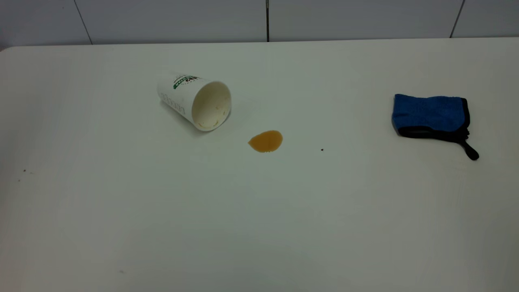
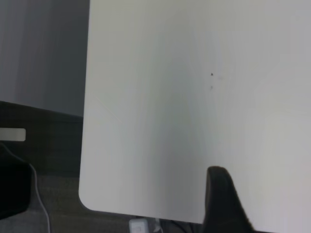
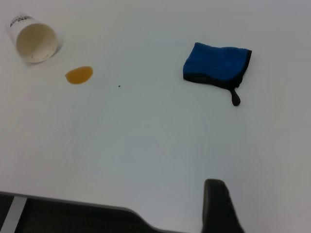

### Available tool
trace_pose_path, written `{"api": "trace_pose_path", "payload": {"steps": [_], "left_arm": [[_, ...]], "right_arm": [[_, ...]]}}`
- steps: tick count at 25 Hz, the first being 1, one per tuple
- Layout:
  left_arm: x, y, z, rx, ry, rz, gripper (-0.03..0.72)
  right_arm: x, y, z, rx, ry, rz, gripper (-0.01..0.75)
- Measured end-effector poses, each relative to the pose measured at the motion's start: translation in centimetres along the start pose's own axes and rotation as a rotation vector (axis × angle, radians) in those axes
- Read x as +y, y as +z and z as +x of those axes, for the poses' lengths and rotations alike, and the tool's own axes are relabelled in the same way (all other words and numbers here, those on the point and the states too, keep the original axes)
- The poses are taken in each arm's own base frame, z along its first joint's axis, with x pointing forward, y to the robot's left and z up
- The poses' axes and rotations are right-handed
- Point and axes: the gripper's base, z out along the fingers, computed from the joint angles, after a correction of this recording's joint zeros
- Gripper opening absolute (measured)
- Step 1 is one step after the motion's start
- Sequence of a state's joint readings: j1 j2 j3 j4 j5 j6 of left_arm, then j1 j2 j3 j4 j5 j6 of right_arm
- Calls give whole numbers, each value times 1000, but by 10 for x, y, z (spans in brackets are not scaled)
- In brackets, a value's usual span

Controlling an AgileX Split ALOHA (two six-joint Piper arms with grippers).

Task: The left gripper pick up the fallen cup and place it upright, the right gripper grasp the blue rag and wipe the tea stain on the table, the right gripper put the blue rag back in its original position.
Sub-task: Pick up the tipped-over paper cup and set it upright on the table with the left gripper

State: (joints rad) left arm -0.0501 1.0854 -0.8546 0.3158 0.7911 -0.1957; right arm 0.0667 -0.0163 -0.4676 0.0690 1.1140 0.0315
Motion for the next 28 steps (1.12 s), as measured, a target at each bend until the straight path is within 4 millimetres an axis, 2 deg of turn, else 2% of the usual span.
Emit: {"api": "trace_pose_path", "payload": {"steps": [5,8,11,15,20,25,28], "left_arm": [[-21,34,-32,40,150,-73,472],[-43,45,-47,2,267,-149,472],[-74,56,-58,-35,391,-245,472],[-130,81,-65,-26,575,-309,472],[-195,126,-63,19,733,-330,472],[-245,162,-64,-33,798,-342,472],[-273,180,-57,-63,846,-340,472]], "right_arm": [[0,0,0,0,0,0,490],[0,0,0,0,0,0,490],[0,0,0,0,0,0,490],[0,0,0,0,0,0,490],[0,0,0,0,0,0,490],[0,0,0,0,0,0,490],[0,0,0,0,0,0,490]]}}
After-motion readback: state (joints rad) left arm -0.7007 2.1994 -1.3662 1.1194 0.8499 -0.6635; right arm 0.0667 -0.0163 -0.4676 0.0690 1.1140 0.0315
